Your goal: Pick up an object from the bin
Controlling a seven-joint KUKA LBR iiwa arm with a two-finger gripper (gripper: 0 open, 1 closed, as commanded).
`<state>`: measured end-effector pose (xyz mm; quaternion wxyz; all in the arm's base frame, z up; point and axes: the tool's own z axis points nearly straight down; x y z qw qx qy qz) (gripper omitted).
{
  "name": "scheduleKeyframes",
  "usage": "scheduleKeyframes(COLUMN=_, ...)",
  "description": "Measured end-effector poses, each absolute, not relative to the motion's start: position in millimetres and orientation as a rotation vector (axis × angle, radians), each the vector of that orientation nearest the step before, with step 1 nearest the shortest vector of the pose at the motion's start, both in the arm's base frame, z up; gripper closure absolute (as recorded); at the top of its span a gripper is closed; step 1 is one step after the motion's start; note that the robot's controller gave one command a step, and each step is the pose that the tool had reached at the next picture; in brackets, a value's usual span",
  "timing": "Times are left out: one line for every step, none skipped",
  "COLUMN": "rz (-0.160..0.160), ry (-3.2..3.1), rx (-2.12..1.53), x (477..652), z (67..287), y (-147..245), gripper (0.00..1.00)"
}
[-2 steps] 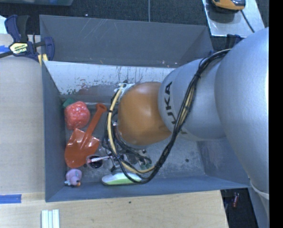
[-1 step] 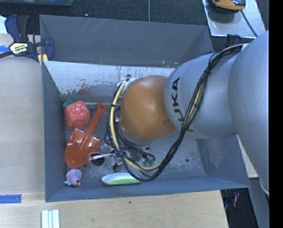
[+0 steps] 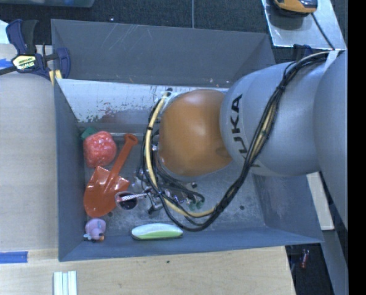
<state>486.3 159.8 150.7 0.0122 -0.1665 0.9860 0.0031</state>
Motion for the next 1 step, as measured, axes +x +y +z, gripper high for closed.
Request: scheduleKeyframes(rz=0.010, ry=3.071, rx=-0.518, x=486.8, z=161.2, y=159.8, gripper=1.00)
